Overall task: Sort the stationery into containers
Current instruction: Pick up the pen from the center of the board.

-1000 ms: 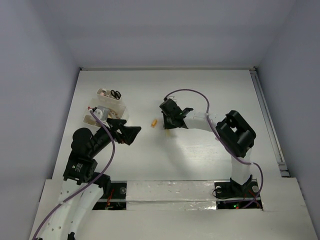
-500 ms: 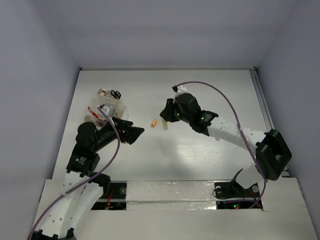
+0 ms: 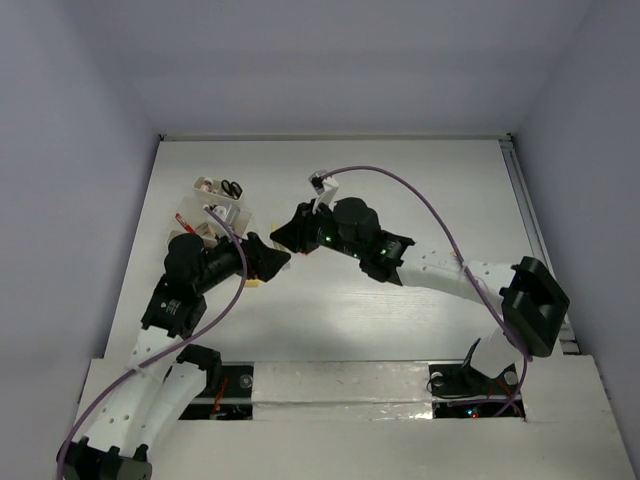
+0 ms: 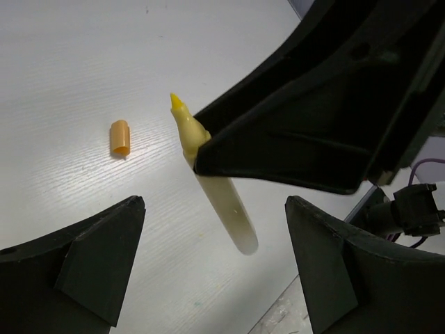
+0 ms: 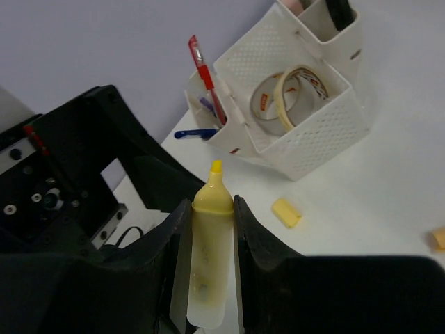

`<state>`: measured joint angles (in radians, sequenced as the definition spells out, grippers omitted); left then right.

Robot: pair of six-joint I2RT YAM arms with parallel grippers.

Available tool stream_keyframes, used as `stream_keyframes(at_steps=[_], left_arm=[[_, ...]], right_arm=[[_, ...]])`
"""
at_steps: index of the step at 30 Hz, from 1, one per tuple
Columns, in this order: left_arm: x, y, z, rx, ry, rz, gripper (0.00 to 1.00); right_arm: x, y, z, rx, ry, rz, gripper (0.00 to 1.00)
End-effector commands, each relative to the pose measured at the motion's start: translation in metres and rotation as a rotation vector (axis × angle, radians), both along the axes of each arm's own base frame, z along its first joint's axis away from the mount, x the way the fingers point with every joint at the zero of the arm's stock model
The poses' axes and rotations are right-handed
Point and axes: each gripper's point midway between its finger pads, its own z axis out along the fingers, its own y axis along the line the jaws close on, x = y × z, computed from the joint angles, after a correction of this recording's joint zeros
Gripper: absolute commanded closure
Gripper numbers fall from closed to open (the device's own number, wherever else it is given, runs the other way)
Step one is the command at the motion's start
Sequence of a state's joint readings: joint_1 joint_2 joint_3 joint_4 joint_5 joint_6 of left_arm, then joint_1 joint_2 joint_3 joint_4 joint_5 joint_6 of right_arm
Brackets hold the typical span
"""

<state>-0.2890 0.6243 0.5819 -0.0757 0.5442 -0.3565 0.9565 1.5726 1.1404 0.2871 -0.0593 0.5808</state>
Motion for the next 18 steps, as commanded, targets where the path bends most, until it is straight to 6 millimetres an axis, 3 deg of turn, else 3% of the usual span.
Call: stream_keyframes(at_steps=[1,5,7,11,12,14,15,18], left_arm=[[0.006,0.002,0.004,0.001,-0.026,0.028,0.20],[0.008,0.003,0.001,0.009,-0.014,0.035,0.23],[0.009,0.004,0.001,0.012,-0.015,0.047,0.31],[0.010,0.007,0.003,0.014,-0.026,0.063,0.63],[0.010,0.008,0.004,0.014,-0.029,0.068,0.75],[0.010,0.008,0.006,0.012,-0.036,0.068,0.86],[0.010,0.009,0.008,0.011,-0.042,0.075,0.99],[0.009,0.010,0.012,0.010,-0.056,0.079,1.00]], right_arm=[[-0.010,0.021,0.057,0.136,-0.103,0.029,0.99],[-0.014,0.025,0.065,0.134,-0.136,0.029,0.99],[-0.019,0.026,0.069,0.147,-0.141,0.038,0.99],[-0.020,0.025,0.071,0.147,-0.145,0.038,0.99],[-0.019,0.024,0.071,0.142,-0.146,0.032,0.99],[-0.019,0.023,0.069,0.138,-0.143,0.028,0.99],[-0.018,0.022,0.069,0.138,-0.144,0.023,0.99],[-0.014,0.016,0.063,0.114,-0.140,-0.011,0.98]])
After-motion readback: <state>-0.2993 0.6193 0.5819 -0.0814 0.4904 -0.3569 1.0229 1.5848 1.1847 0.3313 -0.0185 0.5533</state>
